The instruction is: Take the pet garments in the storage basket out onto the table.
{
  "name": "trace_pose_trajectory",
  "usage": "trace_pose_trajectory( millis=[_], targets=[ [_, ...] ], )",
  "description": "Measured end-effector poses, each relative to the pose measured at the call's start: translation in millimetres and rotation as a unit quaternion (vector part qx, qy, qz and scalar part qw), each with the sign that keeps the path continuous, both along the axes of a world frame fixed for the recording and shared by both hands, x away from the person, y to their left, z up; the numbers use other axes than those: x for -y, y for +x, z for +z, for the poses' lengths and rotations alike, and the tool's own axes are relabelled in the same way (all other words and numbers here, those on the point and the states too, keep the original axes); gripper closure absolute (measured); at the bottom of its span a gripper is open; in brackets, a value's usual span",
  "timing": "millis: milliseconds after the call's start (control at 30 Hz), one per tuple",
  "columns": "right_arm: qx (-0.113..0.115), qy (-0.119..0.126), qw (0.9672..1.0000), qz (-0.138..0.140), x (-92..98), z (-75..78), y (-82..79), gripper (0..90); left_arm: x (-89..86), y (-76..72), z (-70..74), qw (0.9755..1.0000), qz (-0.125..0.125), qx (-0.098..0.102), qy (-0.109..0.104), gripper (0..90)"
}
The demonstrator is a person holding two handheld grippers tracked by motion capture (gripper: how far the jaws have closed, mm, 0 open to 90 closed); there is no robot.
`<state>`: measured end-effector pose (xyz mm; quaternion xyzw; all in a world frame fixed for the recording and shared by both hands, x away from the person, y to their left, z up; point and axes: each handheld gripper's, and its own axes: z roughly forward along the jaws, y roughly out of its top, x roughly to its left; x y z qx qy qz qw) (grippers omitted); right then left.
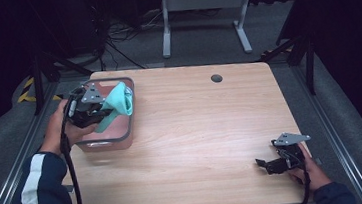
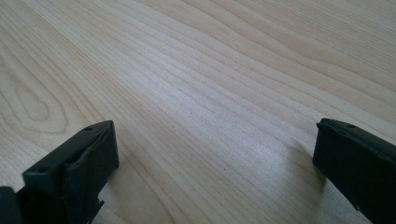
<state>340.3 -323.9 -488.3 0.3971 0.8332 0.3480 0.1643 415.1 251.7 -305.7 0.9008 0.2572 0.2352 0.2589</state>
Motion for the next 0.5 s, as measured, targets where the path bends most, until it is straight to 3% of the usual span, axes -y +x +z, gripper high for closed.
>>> trace_pose_trajectory(
  millis=[267,333,500],
  targets=[
    [0.0,0.0,1.0,0.0,0.0,0.0,0.0,0.5,25.0,-8.4,7.2,0.9993,-0.035,0.011,0.006,79.1],
    [0.0,0.0,1.0,0.0,0.0,0.0,0.0,0.5,35.7,-12.1,9.4,0.9984,-0.055,0.013,0.005,79.1],
    [-0.001,0.0,1.0,0.0,0.1,0.1,-0.3,0.5,52.1,-15.5,12.7,0.9968,-0.076,0.016,0.016,79.1]
  ],
)
